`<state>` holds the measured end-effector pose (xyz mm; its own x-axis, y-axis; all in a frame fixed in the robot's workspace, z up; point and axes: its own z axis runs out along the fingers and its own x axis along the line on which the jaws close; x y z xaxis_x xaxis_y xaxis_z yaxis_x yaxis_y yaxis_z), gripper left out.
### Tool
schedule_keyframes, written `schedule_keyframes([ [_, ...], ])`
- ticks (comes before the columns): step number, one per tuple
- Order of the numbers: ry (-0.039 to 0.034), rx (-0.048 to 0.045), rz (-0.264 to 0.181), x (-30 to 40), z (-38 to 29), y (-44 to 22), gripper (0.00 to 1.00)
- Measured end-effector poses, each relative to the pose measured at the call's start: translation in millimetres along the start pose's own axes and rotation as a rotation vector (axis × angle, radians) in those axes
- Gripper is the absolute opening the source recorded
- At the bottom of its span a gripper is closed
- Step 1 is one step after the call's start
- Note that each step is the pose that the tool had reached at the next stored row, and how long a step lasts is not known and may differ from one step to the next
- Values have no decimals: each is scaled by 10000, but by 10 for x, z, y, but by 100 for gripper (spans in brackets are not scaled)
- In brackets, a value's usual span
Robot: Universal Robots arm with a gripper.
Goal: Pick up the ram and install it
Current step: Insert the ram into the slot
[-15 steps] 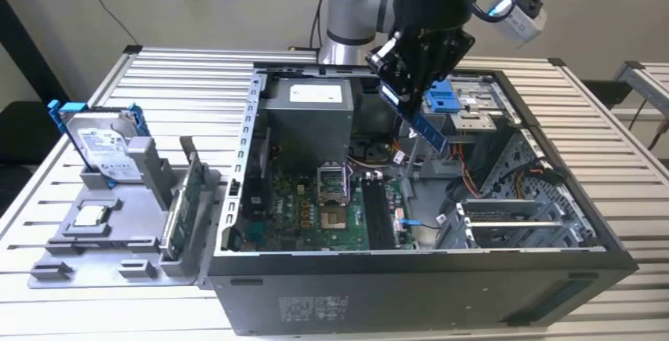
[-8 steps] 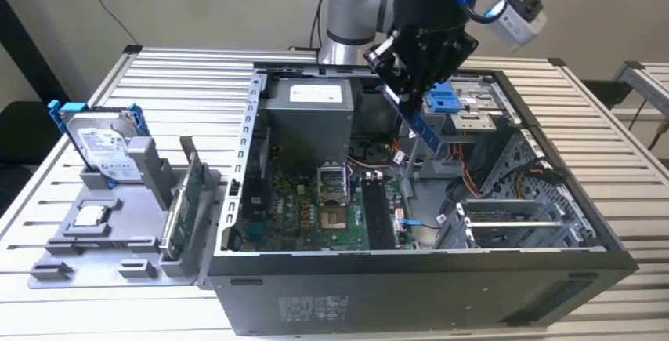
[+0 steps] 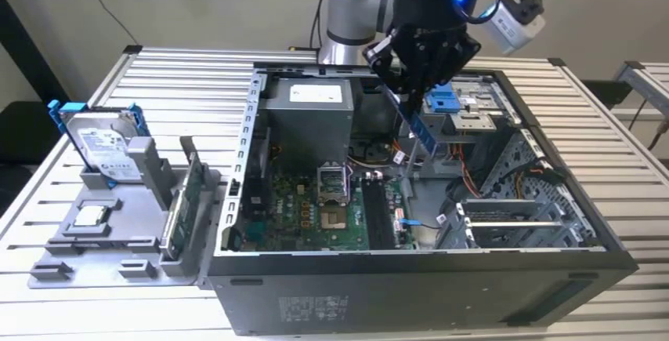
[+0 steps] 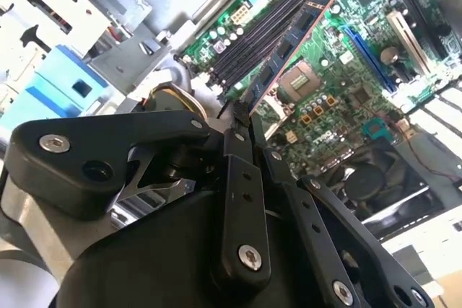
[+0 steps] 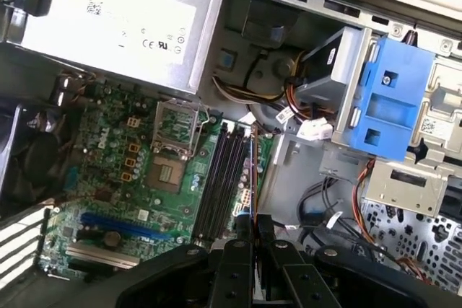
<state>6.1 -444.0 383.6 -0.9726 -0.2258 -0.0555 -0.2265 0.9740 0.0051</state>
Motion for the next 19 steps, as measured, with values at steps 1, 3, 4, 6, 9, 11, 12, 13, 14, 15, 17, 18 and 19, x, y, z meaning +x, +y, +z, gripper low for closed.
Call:
schedule_keyframes([
  [1, -1, 7, 115, 0, 1, 0, 14],
  [3, 1, 17, 312, 0, 2, 0, 14],
  [4, 10, 20, 382, 1, 2, 0, 14],
  [6, 52, 14, 451, 0, 5, 0, 14],
  [9, 246, -24, 498, 1, 12, 0, 14],
  [11, 355, -42, 595, 1, 19, 0, 14],
  [12, 376, -43, 689, 2, 23, 0, 14],
  [13, 380, -40, 786, 2, 28, 0, 14],
  [14, 381, -38, 883, 2, 33, 0, 14],
  [15, 381, -36, 971, 2, 37, 0, 14],
  [17, 383, -29, 1137, 2, 44, 0, 14],
  [18, 382, -26, 1233, 2, 49, 0, 14],
  [19, 381, -22, 1342, 3, 54, 0, 14],
])
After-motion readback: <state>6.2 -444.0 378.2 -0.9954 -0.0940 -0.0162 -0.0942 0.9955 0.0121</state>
